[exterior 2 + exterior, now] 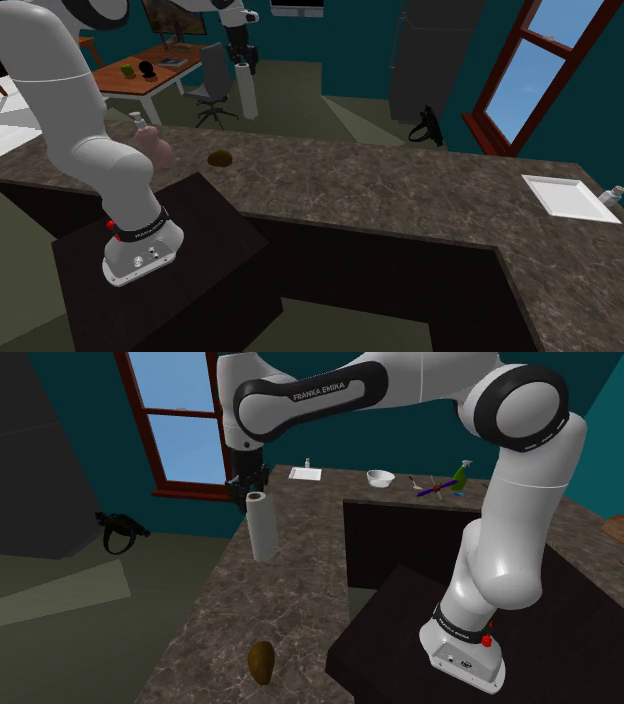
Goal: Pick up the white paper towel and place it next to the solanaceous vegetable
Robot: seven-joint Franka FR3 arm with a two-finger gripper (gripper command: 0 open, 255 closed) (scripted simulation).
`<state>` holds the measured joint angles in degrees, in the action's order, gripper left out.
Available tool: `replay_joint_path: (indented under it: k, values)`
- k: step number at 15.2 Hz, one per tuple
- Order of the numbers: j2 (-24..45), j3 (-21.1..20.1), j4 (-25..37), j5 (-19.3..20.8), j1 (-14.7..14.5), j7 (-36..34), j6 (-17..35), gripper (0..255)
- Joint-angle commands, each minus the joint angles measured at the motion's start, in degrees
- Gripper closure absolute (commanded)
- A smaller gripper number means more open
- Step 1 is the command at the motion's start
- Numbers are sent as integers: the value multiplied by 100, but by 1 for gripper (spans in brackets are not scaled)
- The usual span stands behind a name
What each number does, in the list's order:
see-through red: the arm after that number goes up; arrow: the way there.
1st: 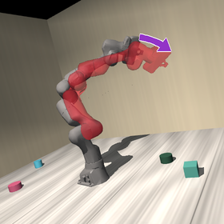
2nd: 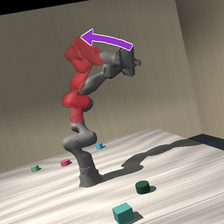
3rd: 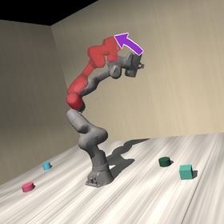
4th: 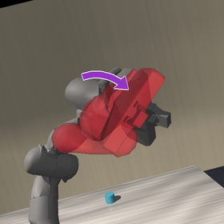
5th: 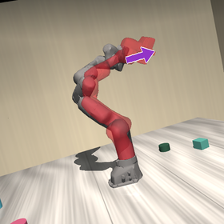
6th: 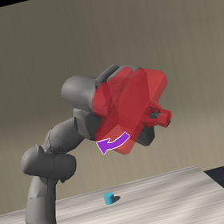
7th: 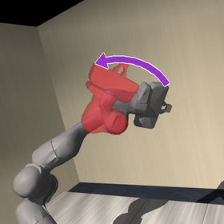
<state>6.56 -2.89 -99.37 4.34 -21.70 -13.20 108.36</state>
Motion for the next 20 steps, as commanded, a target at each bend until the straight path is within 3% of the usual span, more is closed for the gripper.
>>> replay_joint_path:
  k: [1, 20]
  values:
    - [124, -106, 180, 30, -140, -257, -73, 255]
    - [431, -103, -816, 104, -154, -397, 1222, 255]
